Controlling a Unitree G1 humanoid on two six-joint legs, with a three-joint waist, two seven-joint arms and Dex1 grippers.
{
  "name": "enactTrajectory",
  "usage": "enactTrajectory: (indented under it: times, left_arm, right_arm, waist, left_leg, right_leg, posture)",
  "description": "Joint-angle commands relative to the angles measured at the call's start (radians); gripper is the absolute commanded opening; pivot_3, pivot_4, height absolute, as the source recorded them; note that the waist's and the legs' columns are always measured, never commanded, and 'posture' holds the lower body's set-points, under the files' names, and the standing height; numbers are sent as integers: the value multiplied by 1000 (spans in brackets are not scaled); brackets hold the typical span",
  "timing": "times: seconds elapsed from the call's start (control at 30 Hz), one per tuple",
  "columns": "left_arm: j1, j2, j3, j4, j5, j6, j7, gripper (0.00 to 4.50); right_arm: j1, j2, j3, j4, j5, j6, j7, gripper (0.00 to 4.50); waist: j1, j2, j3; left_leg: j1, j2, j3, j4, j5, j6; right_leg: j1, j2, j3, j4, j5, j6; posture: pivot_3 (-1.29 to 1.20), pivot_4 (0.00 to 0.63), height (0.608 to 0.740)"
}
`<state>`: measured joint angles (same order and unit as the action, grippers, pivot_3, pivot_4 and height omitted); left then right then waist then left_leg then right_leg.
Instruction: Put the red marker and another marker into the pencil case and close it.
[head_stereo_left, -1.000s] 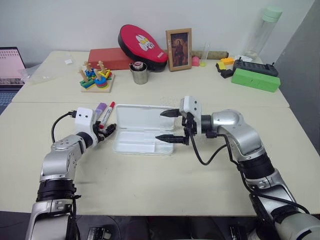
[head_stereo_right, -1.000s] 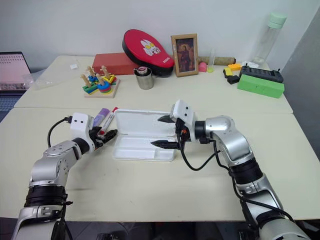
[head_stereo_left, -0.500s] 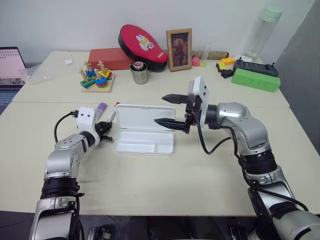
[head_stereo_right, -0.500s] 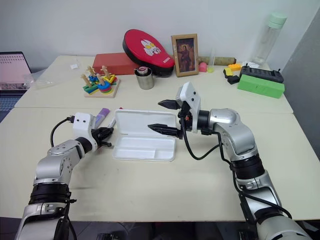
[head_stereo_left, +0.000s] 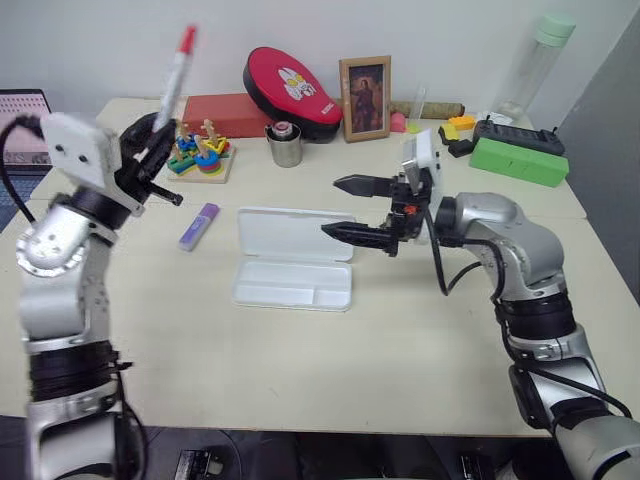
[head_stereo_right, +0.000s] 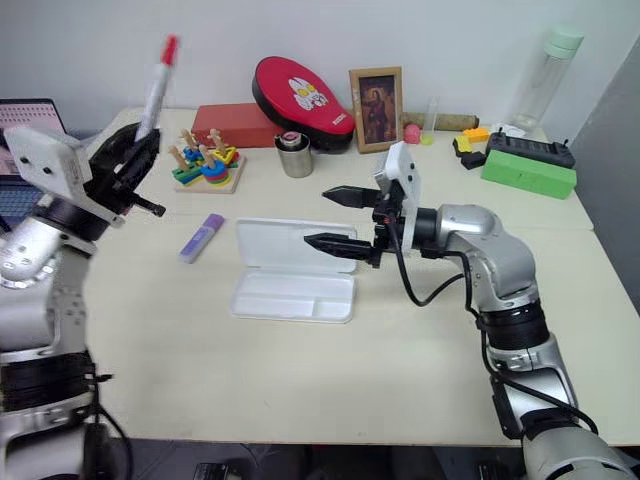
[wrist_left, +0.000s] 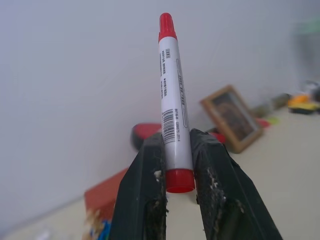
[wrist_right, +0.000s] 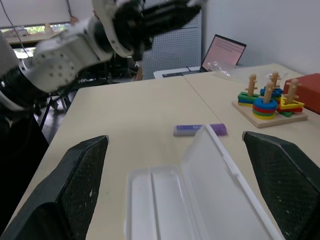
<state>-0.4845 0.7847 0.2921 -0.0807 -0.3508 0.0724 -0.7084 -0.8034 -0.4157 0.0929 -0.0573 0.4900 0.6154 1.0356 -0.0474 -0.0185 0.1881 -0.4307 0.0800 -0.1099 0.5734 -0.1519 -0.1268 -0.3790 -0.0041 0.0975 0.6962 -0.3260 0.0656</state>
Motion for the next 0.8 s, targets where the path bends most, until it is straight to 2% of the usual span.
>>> enactTrajectory:
  times: [0.03, 0.1, 0.17, 0.3, 0.57, 0.8]
  left_arm:
    - [27, 94, -116, -48, -39, 23, -263, 463]
    - [52, 148, -175, -37, -16, 9, -377, 463]
    - [55, 165, -193, -25, -10, 0, -415, 463]
    - [46, 210, -344, 150, 49, -11, -650, 463]
    - [-101, 145, -440, 373, 171, -124, -708, 463]
    - [-170, 77, -467, 444, 209, -165, -727, 463]
  right_arm:
    - [-2, -54, -11, -2, -9, -45, 49, 4500]
    - [-5, -71, -13, 18, -16, -58, 54, 4500]
    - [-7, -76, -12, 29, -18, -66, 56, 4500]
    - [2, -100, -24, 26, -24, -72, 45, 4500]
    - [52, -124, -35, -50, -10, -42, 10, 4500]
    - [81, -138, -39, -96, -3, -18, -16, 4500]
  waist:
    - [-1, 0, 0]
    - [-8, 0, 0]
    - [-10, 1, 1]
    - [-15, 3, 2]
    - [-5, 4, 3]
    - [-9, 4, 3]
  left_leg:
    - [0, 0, 0, 0, 0, 0]
    - [0, 0, 1, 0, 0, 0]
    - [0, 0, 1, 0, 0, 0]
    - [-1, 1, 1, 0, 0, 0]
    - [-4, 1, 1, 0, 0, 0]
    - [-3, 1, 1, 0, 0, 0]
  right_leg:
    - [0, 0, 0, 0, 0, 0]
    - [0, 0, 1, 0, 0, 0]
    - [-1, 0, 1, 0, 0, 0]
    - [-3, 1, 1, 1, -1, -1]
    - [-5, 1, 1, 1, -1, -1]
    - [-5, 1, 1, 1, -1, -1]
  posture:
    - [0, 150, 740]
    - [0, 150, 740]
    - [0, 150, 740]
    - [0, 150, 740]
    - [0, 150, 740]
    - [0, 150, 740]
